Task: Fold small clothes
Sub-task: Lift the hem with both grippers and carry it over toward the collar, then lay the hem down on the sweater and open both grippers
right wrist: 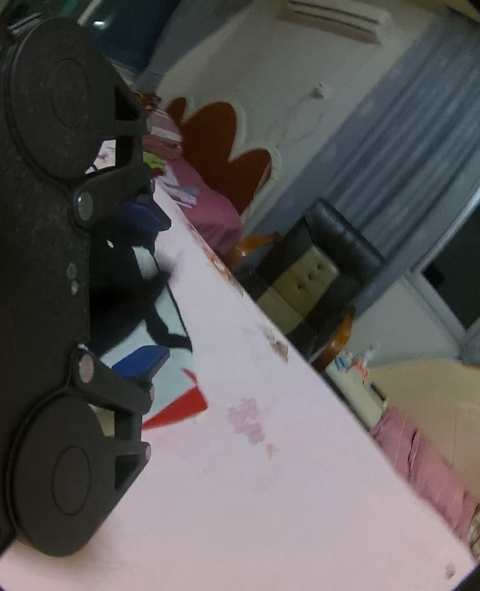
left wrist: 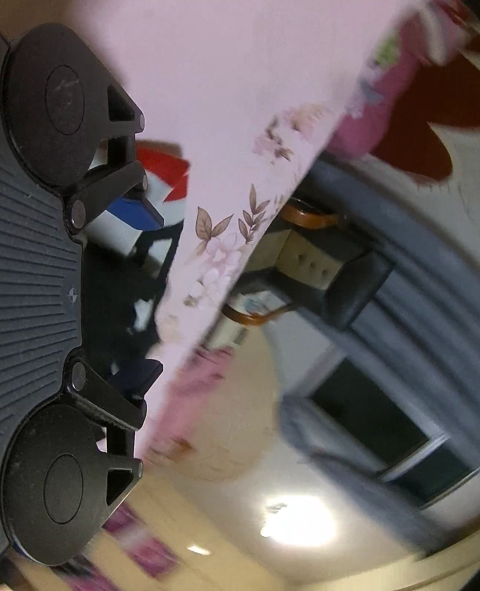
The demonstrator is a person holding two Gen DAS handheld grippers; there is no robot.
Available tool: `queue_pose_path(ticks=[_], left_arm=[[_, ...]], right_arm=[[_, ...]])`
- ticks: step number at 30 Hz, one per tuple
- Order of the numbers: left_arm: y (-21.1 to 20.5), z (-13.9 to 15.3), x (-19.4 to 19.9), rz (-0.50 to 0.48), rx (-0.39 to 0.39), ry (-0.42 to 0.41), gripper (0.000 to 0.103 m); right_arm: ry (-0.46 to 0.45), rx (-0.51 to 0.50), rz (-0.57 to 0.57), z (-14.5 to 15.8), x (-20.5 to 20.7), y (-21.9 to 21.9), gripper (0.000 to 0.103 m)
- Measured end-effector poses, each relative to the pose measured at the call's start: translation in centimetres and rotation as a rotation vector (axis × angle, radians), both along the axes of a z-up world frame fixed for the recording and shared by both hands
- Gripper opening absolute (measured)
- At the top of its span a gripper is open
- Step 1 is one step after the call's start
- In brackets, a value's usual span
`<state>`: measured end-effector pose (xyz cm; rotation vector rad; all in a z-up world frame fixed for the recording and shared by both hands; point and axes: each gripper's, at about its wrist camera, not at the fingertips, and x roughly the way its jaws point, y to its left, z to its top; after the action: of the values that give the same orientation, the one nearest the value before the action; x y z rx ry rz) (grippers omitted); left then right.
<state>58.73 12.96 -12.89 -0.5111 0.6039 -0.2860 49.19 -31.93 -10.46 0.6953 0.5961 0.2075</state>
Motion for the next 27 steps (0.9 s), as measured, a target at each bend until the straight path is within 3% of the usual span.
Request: queue_pose_path(ticks=[1,2,4,6,7,8,10,11,12,13,16,19,24,27], left_arm=[[-0.7,0.1,0.6,-0.037,0.068,0.016,0.053],[-1.3,0.0,1.3,-0.082,0.116,0.047,0.049],[-2.6,-0.5,2.5,-0.141,0.207,0.11,0.047],[-4.2,-0.8,2.9,-0.174,0.327,0.115,0.047],[-4.6,-0.8,3.0,-0.179,0.366,0.105,0.042],[-5.0,-0.8,3.0,-0.17,0.405,0.098,0.022],[-5.0,-0.8,2.9,-0.151,0.421,0.073,0.004],[-4.8,-0.8,2.8,-0.143,0.402,0.068,0.004],[-4.7,-0.7,2.6,-0.131,0.407,0.053,0.004],[-4.7,-0.2,2.1,-0.116,0.403,0.025,0.004],[-4.2,1.4,1.4,-0.067,0.366,-0.072,0.004],[-4.0,1.5,2.7,-0.051,0.367,-0.049,0.004],[-4.1,-2.1,4.6,-0.008,0.38,0.039,0.004],[-4.5,-2.1,4.5,-0.008,0.399,0.034,0.004]], right_arm=[[0.003,-0.052,0.028,0.2,0.2,0.4,0.05],[0.012,-0.108,0.056,0.4,0.5,1.0,0.048],[0.039,-0.213,0.101,0.2,1.3,2.3,0.047],[0.059,-0.322,0.142,-0.2,2.1,4.0,0.049],[0.075,-0.373,0.163,-0.3,2.4,4.7,0.048],[0.08,-0.433,0.181,-0.5,2.5,5.5,0.048],[0.061,-0.58,0.195,-0.8,2.5,7.4,0.038],[0.048,-0.631,0.195,-0.9,2.3,8.1,0.029],[0.032,-0.657,0.199,-0.9,2.3,8.5,0.013],[0.018,-0.663,0.194,-0.7,2.0,8.7,0.01],[-0.059,-0.66,0.128,0.5,1.0,8.5,0.009],[-0.105,-0.672,0.081,1.4,0.6,8.1,0.009],[0.046,-0.663,0.049,-1.9,2.8,7.0,0.01],[0.04,-0.671,0.037,-2.0,2.6,7.1,0.014]])
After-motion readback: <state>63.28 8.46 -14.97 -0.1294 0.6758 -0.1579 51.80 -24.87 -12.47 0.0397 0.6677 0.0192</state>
